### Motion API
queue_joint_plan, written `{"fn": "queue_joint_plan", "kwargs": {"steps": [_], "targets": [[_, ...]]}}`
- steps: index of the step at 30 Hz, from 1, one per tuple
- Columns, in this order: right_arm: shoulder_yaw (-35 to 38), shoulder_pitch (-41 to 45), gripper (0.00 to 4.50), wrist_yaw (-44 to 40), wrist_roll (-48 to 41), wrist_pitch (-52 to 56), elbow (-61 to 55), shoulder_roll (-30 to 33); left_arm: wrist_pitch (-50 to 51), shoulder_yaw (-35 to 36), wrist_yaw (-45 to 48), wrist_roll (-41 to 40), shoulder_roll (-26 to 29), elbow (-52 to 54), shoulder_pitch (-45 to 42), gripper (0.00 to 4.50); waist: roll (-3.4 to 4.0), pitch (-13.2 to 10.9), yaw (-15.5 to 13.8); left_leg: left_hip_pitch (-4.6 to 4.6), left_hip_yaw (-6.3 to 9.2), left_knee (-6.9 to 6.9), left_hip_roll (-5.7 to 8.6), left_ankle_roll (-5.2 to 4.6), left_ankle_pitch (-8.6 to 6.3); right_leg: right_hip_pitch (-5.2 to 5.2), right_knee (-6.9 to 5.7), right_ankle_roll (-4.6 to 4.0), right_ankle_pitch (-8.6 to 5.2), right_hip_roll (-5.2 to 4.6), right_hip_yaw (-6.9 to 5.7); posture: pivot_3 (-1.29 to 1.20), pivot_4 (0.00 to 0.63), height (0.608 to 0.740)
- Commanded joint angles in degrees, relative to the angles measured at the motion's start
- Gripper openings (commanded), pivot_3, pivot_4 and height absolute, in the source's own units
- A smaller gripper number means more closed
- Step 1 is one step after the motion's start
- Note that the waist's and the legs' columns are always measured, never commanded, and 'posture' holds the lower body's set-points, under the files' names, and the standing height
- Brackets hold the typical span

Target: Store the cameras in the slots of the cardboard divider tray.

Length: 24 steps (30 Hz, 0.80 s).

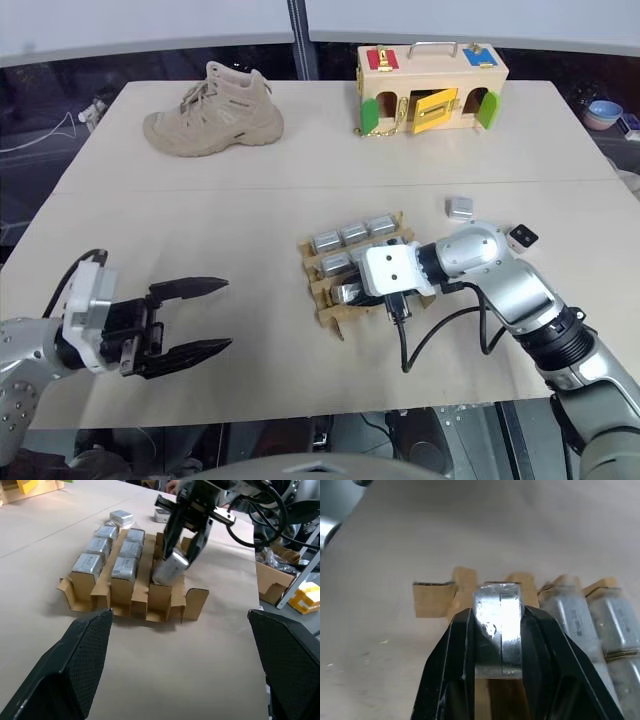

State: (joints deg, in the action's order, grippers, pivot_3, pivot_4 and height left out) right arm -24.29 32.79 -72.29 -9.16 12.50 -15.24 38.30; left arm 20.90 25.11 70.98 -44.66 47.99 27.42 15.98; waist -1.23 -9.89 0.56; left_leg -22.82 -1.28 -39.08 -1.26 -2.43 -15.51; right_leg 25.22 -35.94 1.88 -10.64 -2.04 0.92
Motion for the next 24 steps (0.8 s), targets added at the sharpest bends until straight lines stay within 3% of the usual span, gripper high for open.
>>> {"fn": "queue_joint_plan", "kwargs": {"steps": [1,13,14,20,24], "targets": [[-0.3,0.0,0.69,-1.2,-1.0,2.0,-2.6,0.0,0.0,1.3,-0.5,-1.2,0.0,2.0,0.0,4.5,0.0,0.0,0.0,0.0,0.0,0.0,0.0,0.0,0.0,0.0,0.0,0.0,0.0,0.0,0.0,0.0,0.15,0.74],[-2.3,2.6,0.69,-2.1,1.0,5.9,0.4,-2.0,0.7,0.2,-1.7,-1.5,0.2,2.8,-1.2,4.5,0.0,0.0,0.0,0.0,0.0,0.0,0.01,0.0,0.0,0.0,0.0,0.0,0.0,0.0,0.0,0.0,0.15,0.74],[-2.2,2.8,1.72,-2.1,0.9,6.1,0.6,-2.1,0.8,0.1,-1.8,-1.5,0.2,3.0,-1.3,4.5,0.0,0.0,0.0,0.0,0.01,0.0,0.01,0.0,0.0,0.0,0.0,0.0,0.0,0.0,-0.01,0.0,0.15,0.74],[6.0,2.3,4.42,2.0,-5.4,13.6,-7.1,-1.8,1.1,0.0,-2.0,-1.7,-0.1,3.2,-1.5,4.5,0.03,0.0,0.0,-0.01,0.0,0.0,0.0,0.0,0.0,0.01,0.0,0.0,0.0,0.0,0.0,0.0,0.15,0.74],[20.6,-0.8,4.47,11.6,-16.4,31.9,-19.1,-0.6,1.0,-1.6,-2.6,-1.7,-0.7,3.5,-2.8,4.5,0.02,0.0,-0.3,-0.02,0.04,0.0,0.0,0.01,0.0,0.0,-0.01,0.0,0.0,-0.01,-0.02,0.0,0.15,0.74]]}}
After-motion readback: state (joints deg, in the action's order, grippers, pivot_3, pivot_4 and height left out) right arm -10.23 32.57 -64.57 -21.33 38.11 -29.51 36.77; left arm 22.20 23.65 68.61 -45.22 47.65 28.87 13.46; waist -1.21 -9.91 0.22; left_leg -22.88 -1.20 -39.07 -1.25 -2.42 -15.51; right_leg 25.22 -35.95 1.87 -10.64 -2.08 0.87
